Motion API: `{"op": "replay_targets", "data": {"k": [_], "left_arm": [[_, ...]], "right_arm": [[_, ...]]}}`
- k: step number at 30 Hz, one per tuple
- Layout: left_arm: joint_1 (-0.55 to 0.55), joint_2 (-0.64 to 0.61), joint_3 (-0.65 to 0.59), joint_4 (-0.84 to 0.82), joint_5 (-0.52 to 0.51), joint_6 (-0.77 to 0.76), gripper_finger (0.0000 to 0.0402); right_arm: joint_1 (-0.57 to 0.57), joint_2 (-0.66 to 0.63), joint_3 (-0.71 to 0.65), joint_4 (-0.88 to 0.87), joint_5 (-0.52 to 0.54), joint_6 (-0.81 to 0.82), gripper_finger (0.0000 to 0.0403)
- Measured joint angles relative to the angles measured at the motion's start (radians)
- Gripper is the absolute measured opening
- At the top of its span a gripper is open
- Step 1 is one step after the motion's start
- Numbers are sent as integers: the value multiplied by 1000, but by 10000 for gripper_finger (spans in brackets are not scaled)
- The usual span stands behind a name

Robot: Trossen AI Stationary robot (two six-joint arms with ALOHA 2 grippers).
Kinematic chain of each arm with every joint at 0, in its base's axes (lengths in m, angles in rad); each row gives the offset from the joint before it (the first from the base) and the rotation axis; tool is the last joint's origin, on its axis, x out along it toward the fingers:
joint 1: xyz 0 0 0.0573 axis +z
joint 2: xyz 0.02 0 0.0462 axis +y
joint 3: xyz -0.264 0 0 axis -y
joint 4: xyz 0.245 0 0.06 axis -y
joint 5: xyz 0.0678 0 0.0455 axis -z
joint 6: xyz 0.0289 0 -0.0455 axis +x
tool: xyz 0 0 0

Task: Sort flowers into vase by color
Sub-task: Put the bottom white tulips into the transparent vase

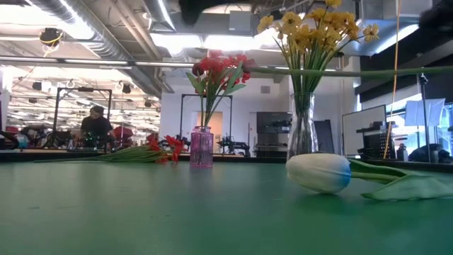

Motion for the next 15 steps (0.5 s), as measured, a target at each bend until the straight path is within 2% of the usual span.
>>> {"op": "replay_targets", "data": {"k": [3, 6, 15], "left_arm": [[17, 16, 74, -90, 2, 18, 266], [41, 33, 111, -134, 55, 19, 266], [102, 108, 123, -109, 253, -51, 266]], "right_arm": [[-47, 0, 30, -10, 1, -78, 14], [-91, 0, 54, -16, 1, -149, 19], [-192, 0, 161, -18, 8, -298, 20]]}}
